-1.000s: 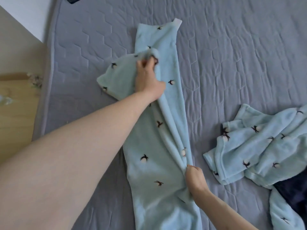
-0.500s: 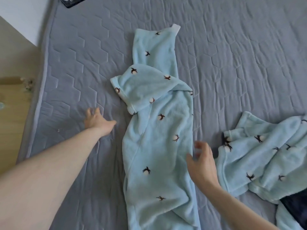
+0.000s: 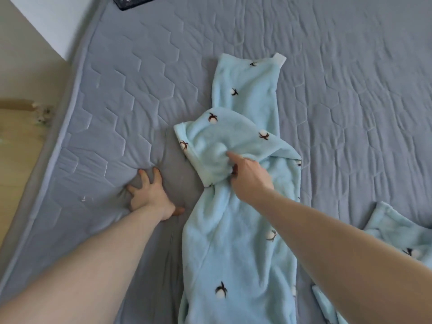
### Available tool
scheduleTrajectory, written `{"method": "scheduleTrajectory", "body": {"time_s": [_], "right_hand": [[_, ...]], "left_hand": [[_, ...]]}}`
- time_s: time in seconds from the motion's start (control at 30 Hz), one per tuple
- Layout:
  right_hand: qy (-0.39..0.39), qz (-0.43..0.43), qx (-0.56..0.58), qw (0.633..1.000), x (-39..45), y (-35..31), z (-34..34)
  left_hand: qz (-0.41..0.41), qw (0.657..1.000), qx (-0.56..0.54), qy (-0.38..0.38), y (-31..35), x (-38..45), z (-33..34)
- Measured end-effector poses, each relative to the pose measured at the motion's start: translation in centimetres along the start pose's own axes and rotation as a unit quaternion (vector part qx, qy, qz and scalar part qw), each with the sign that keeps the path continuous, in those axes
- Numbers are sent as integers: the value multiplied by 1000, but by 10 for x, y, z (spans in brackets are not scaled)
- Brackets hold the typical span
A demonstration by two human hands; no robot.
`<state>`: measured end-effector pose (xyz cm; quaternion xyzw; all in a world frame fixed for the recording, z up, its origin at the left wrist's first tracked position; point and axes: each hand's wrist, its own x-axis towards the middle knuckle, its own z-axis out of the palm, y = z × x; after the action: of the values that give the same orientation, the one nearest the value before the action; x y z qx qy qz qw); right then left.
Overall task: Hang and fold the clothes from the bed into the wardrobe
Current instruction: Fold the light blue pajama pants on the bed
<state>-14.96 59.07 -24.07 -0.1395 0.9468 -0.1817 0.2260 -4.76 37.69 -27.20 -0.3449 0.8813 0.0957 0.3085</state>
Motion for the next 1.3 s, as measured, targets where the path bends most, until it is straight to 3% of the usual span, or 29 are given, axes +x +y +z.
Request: {"method": "scheduleTrajectory", "body": {"time_s": [0.07,0.13,0.23,0.37,0.43,0.5,0.53,0.6,0.7,0.9,1.17,1.3], "right_hand": [[46,3,-3,999,15,-4,-11],[118,3,80,990,31,-13,-32],[224,17,275,935,62,-28,-77],[329,80,353,872,111,-36,-145],[301,143,429,840,131,-31,-169],[211,187,514,810,138,-25,-180],[180,204,516,812,138,-19,-178],[159,225,457,846,130,-2,-161],[146,199,266,932,94,27,-119],[100,171,195,961,-40,56,-14],[37,282,266,921,-203,89,71],[-41,330,330,884,-258,92,83]], "left_hand": [[5,1000,2,5,0,3,-1],[4,1000,4,3,0,5,-3],[3,1000,-1,-5,1,8,-4],[0,1000,-6,-14,2,10,-6],[0,1000,-1,-10,2,11,-6],[1,1000,-3,3,2,13,-4],[2,1000,-6,9,2,14,-3],[1,1000,-7,9,1,16,-1],[-1,1000,-18,-7,0,19,0],[-1,1000,-28,-8,-1,19,3],[93,993,-65,45,-41,-28,46],[123,973,-190,46,-70,-93,87]]}}
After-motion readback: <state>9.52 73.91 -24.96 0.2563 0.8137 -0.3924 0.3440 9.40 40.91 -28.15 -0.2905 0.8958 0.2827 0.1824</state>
